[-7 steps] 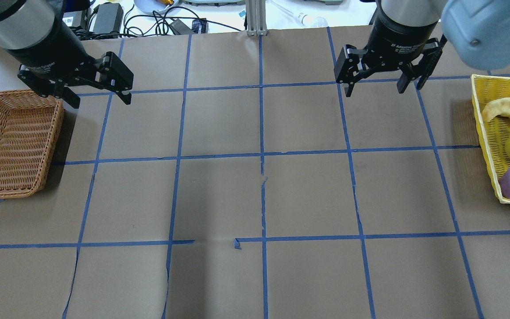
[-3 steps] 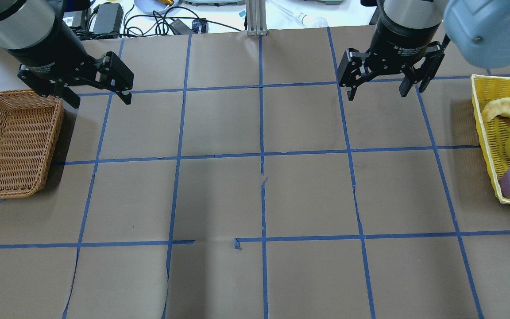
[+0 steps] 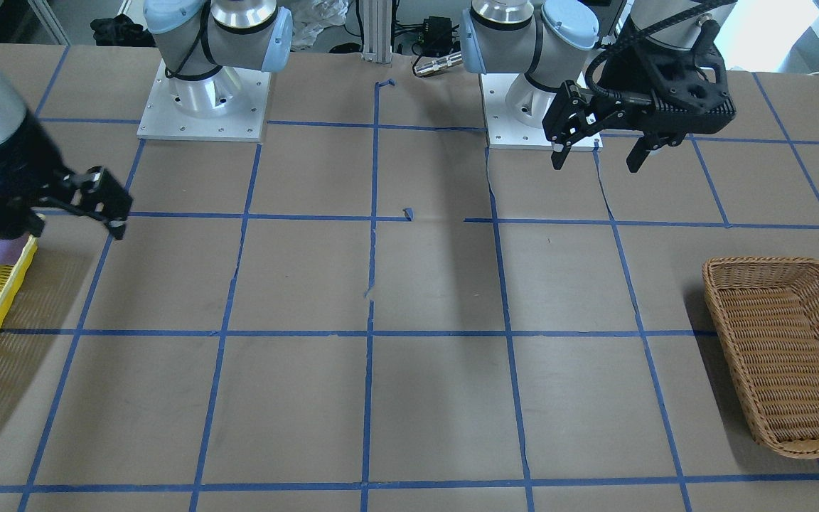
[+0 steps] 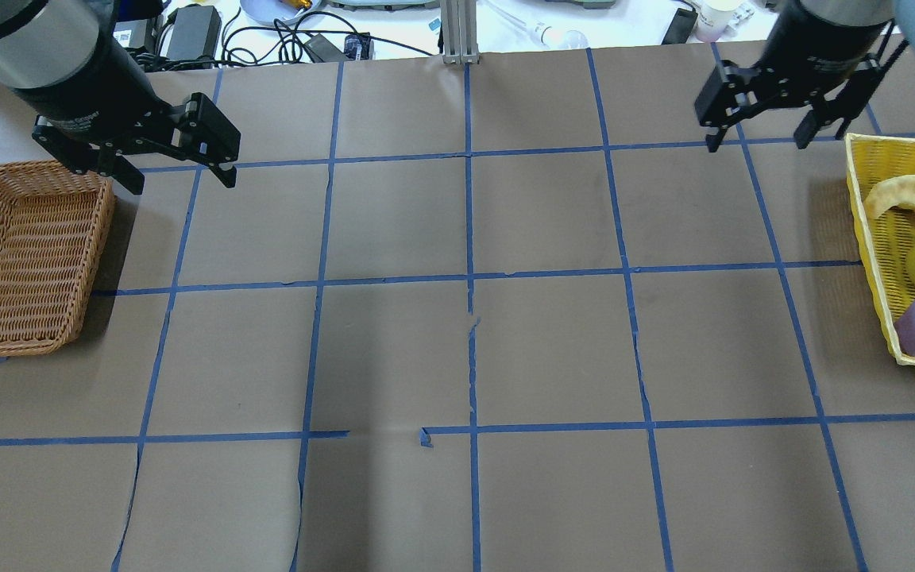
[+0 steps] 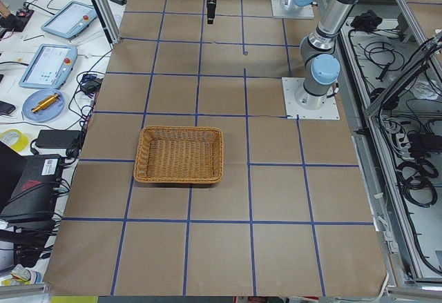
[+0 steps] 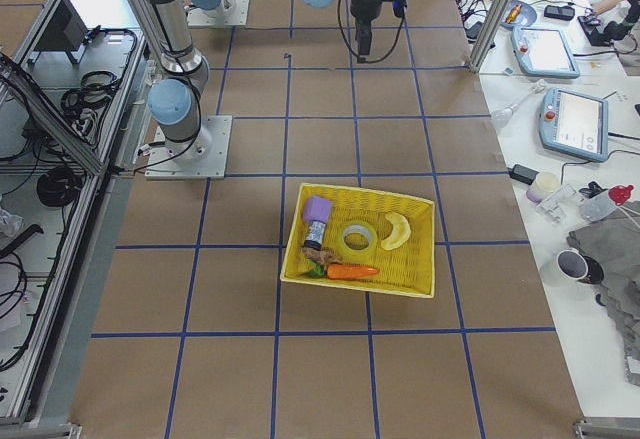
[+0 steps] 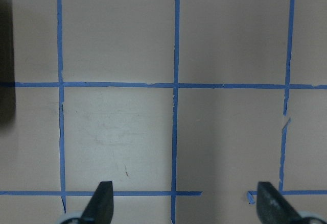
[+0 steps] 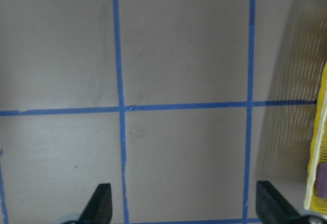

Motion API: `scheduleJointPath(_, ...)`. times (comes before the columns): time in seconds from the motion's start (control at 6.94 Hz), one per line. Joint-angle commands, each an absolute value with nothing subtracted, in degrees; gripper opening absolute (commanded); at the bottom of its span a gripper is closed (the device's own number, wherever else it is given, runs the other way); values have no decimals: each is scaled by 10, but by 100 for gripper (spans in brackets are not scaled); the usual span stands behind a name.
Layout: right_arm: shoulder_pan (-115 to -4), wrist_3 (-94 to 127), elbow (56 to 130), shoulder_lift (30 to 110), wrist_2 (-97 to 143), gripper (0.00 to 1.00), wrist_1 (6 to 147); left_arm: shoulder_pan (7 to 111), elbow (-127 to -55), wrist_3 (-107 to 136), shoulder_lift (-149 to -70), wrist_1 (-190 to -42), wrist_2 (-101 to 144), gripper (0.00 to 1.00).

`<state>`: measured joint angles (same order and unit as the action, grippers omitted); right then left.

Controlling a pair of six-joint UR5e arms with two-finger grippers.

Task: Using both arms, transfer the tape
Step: 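Move the right gripper over the yellow basket toward the tape roll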

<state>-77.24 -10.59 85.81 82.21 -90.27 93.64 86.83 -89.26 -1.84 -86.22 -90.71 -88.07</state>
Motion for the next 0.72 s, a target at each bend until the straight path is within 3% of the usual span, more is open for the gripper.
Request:
scheduleJointPath(0.0, -654, -223, 858, 736, -911, 100, 1044, 868, -892, -18, -862, -906, -881, 100)
scheduleJointPath(0.43, -587, -265, 857, 604, -958, 100, 1205, 868, -893, -18, -862, -907, -881, 100)
scheduleJointPath(0.58, -578, -267, 859, 596, -978, 100, 1204, 868, -893, -18, -862, -907, -881, 100)
